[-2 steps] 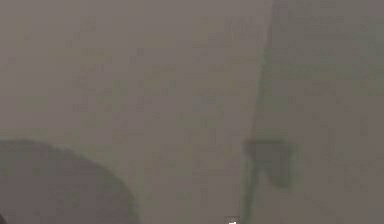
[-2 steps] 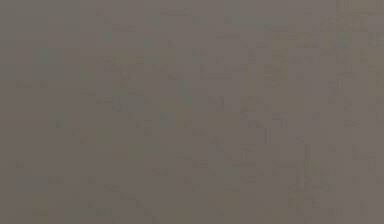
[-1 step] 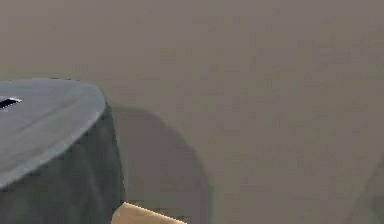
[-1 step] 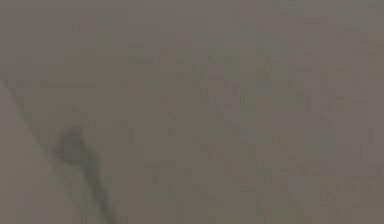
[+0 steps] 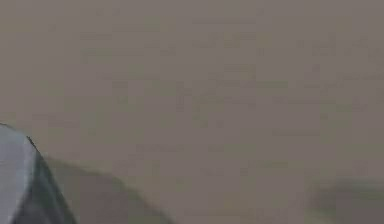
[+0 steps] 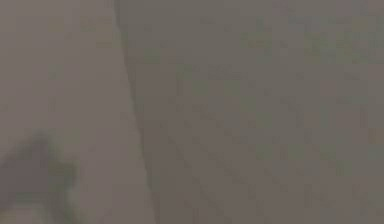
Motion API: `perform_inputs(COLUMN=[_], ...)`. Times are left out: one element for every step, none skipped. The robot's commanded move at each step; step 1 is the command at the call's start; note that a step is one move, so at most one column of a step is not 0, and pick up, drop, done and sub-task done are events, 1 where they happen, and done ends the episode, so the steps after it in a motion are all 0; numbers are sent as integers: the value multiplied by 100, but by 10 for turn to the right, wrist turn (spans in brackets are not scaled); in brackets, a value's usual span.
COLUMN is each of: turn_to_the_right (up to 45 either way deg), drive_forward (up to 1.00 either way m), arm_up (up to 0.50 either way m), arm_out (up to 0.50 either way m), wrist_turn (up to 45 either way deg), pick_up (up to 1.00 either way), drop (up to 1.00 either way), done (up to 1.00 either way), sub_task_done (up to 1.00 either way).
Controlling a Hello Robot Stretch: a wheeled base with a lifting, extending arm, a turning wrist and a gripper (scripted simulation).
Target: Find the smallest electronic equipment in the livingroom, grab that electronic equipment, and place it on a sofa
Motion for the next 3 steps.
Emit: perform_inputs(turn_to_the_right=[-450, -450, -450], drive_forward=[0, 0, 0], arm_up=[0, 0, 0], arm_out=[0, 0, 0], wrist_turn=[0, 0, 0], pick_up=[0, 0, 0], drop=[0, 0, 0], done=[0, 0, 0], sub_task_done=[0, 0, 0])
